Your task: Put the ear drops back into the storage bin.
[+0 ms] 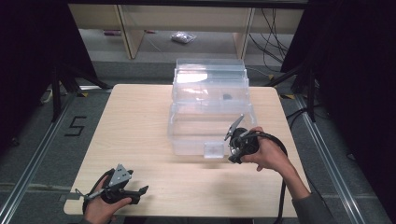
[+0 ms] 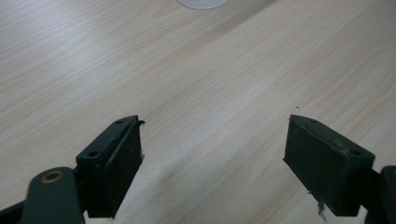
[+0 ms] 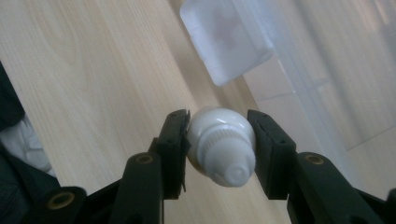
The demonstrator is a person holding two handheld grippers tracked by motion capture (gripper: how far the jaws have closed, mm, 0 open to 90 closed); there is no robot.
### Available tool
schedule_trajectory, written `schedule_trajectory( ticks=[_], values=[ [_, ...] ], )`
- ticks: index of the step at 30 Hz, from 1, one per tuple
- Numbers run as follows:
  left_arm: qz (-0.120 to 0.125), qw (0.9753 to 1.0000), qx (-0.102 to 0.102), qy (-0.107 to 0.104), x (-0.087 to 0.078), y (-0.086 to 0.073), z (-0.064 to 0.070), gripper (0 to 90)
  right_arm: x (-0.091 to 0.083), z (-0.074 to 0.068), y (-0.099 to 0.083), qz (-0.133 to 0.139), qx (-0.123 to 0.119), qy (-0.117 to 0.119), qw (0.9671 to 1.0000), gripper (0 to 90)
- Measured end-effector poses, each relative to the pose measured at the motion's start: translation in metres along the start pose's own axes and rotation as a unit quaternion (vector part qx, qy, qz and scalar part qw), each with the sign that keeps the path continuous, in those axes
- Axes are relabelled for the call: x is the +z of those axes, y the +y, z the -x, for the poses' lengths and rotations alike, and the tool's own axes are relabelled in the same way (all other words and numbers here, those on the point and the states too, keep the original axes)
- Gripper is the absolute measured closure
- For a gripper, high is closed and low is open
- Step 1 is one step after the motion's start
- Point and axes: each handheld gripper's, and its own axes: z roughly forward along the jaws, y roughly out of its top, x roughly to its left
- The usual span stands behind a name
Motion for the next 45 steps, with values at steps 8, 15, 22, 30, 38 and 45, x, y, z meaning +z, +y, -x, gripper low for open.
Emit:
schedule_trajectory(
  ticks=[8,15,22,30,38,45],
  values=[
    [0.004,1.0000,-0.005,-0.003,0.000,0.000,0.001,18.5,-0.024,0.007,0.010,0.004,0.011,-0.008,0.9999,60.3],
    [-0.003,1.0000,0.001,0.005,0.000,0.000,0.001,18.5,-0.040,0.021,0.020,0.001,0.018,-0.023,0.9996,60.3],
    [-0.001,1.0000,0.002,0.007,0.001,0.000,0.001,18.5,-0.036,0.047,0.025,-0.013,0.049,-0.033,0.9982,60.3],
    [0.003,1.0000,-0.003,-0.005,0.001,0.000,0.002,18.5,-0.017,0.077,0.026,-0.034,0.081,-0.037,0.9954,60.3],
    [0.004,1.0000,-0.001,-0.003,0.001,0.000,0.003,18.4,0.009,0.099,0.029,-0.057,0.107,-0.026,0.9922,60.3],
    [-0.004,1.0000,0.007,-0.001,0.000,0.000,0.002,18.4,0.026,0.113,0.030,-0.081,0.120,-0.022,0.9893,60.3]
  ],
)
